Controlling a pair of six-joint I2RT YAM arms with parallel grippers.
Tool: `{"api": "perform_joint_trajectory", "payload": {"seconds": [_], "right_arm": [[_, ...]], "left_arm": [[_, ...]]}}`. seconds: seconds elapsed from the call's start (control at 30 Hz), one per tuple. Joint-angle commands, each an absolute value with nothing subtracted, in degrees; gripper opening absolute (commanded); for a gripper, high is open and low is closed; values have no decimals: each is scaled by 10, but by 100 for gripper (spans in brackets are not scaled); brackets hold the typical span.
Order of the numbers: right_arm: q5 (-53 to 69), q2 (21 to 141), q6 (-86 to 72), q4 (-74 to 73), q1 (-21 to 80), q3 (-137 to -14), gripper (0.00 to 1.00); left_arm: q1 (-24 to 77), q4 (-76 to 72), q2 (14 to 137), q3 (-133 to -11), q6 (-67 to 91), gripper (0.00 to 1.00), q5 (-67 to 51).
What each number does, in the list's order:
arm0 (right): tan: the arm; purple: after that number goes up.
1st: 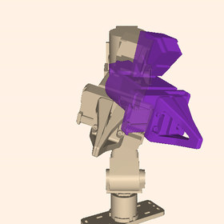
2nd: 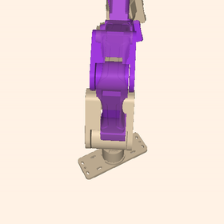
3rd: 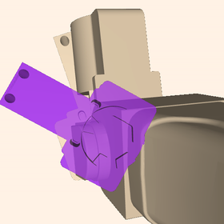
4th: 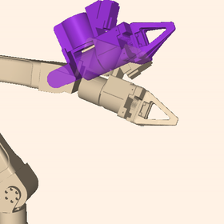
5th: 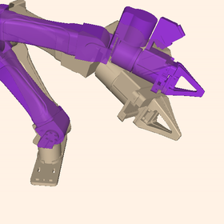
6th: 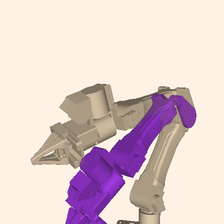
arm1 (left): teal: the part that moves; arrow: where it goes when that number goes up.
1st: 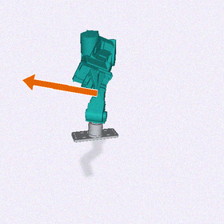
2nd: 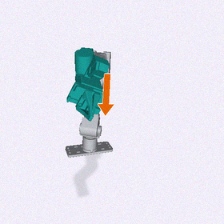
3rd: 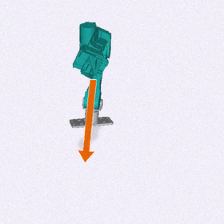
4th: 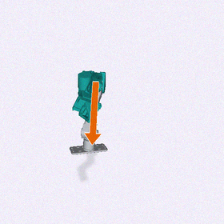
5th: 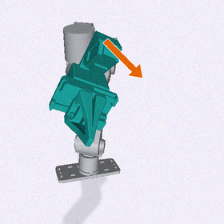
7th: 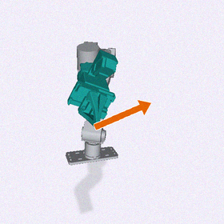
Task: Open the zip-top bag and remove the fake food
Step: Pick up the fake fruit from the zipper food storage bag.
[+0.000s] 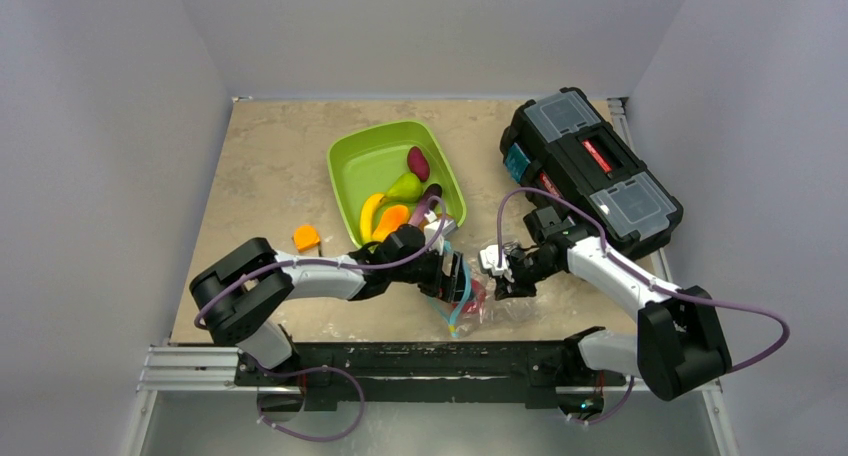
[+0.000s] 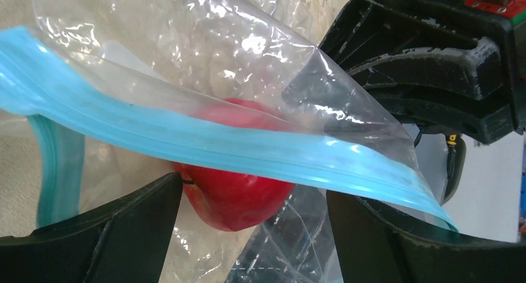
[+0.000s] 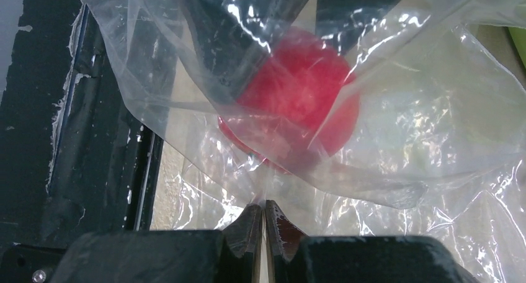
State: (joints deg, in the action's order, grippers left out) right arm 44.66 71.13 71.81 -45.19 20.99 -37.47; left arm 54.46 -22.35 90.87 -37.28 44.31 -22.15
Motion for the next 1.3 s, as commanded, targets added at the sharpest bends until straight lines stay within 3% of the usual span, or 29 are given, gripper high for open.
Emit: {"api": "perform_joint_trajectory", "payload": {"seconds": [0.0,0.3,0.97,1.27], "right_arm": [[476,710,709,-441,214,-391,3],[482,709,704,-436,214,-388,3],[410,692,649,-382,194,-366,0],[442,699,670,-397,197,-370,0]], "left_arm": [[559,-201,896,-411,427,85,-184],[580,-99,907,-448,425,83,-116],[580,-75,874,-433,429,81,-72],[580,-56,906,-469,418,82,-77]]}}
